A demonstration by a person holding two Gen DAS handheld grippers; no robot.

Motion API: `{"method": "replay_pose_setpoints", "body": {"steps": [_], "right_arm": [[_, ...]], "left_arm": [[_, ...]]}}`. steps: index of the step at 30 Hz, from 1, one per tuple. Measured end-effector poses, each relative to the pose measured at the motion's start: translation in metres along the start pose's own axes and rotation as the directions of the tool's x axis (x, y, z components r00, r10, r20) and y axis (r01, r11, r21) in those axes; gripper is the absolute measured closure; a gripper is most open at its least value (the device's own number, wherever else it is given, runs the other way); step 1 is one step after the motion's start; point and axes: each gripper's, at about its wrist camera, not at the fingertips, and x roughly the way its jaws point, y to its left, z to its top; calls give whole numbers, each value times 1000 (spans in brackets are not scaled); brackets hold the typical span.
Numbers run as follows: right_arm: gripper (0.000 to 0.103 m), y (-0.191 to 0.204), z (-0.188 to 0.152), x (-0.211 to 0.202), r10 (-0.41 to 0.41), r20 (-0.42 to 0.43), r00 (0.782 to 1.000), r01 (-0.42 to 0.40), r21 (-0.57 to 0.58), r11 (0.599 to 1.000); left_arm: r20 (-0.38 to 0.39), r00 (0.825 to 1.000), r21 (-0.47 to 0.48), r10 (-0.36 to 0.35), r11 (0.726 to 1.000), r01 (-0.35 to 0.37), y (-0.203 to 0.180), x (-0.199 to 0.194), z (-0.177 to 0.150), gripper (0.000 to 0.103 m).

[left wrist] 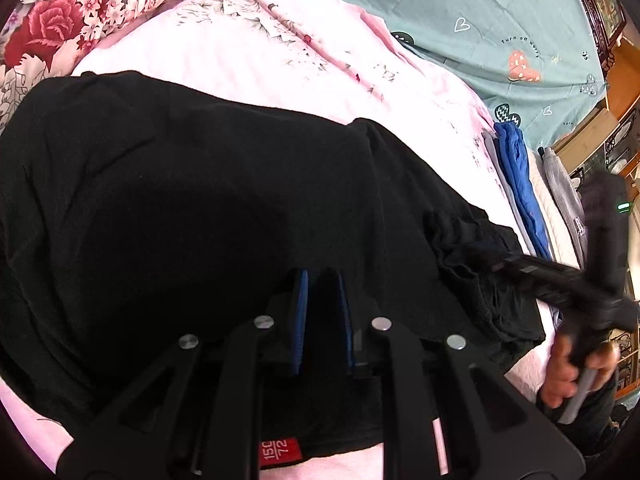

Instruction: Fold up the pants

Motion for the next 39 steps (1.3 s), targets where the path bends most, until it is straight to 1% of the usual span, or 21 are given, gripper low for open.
{"method": "replay_pose_setpoints", "body": {"steps": [1,3,5,7,8,9,11,13,14,16,18,20,23,27,30,32,33,34,35,38,39], "right_arm": [[86,3,0,-5,-12,1,1000,13,-15,1000],[85,4,-2,-22,7,23,1000,-7,-17,1000],[77,2,-11,-46,25,77,997,-24,-19,1000],[64,-1,-26,-73,35,140,990,-32,-21,999],[63,-2,-34,-81,42,153,987,-39,-19,999],[62,-4,-40,-87,50,162,986,-48,-14,999],[62,-10,-55,-101,76,174,982,-76,-3,997],[62,-15,-67,-109,95,180,979,-99,9,995],[62,-16,-73,-112,105,185,977,-109,13,994],[62,-14,-78,-114,120,193,974,-123,8,992],[62,-11,-81,-115,136,194,972,-138,-3,990],[62,-10,-87,-117,148,193,970,-149,-11,989],[62,-14,-94,-120,148,197,969,-150,-3,989],[62,-25,-100,-123,141,203,969,-151,36,988],[62,-27,-101,-125,131,205,970,-145,51,988],[62,-24,-102,-127,120,204,972,-132,46,990],[62,-23,-102,-128,115,203,973,-126,44,991],[62,-22,-102,-128,109,200,974,-120,42,992],[62,-19,-102,-127,103,195,975,-113,42,993],[62,-15,-97,-119,100,167,981,-109,49,993],[62,-12,-93,-114,105,153,983,-113,47,992]], "left_arm": [[-1,1000,-1,0,1000,0,1,0,0,87],[6,1000,2,-6,1000,6,0,-2,0,87],[9,1000,-5,-14,1000,14,2,-3,0,85],[35,999,-18,-28,999,29,2,-11,-2,72],[62,998,-25,-13,1000,15,2,-19,-5,60],[86,996,-18,25,1000,-23,-1,-31,-11,54],[94,994,2,63,998,-64,-6,-55,-24,53],[128,986,-10,105,994,-104,-7,-89,-37,46],[149,979,-32,142,990,-138,-4,-104,-41,39],[174,958,-120,228,970,-210,13,-130,-43,38],[166,948,-229,273,945,-232,41,-142,-38,38],[122,949,-331,290,914,-236,70,-138,-36,39],[78,963,-397,259,894,-208,94,-124,-33,40],[41,967,-399,250,892,-214,106,-96,-17,37],[52,953,-359,298,896,-261,100,-78,-1,34],[63,964,-372,260,902,-219,98,-70,10,35],[68,968,-388,240,901,-196,100,-66,17,44],[69,968,-389,242,900,-197,99,-63,21,56],[64,966,-374,252,903,-211,99,-60,26,80],[83,970,-389,227,904,-178,101,-65,29,83],[110,968,-374,225,912,-169,98,-70,28,83]]}}
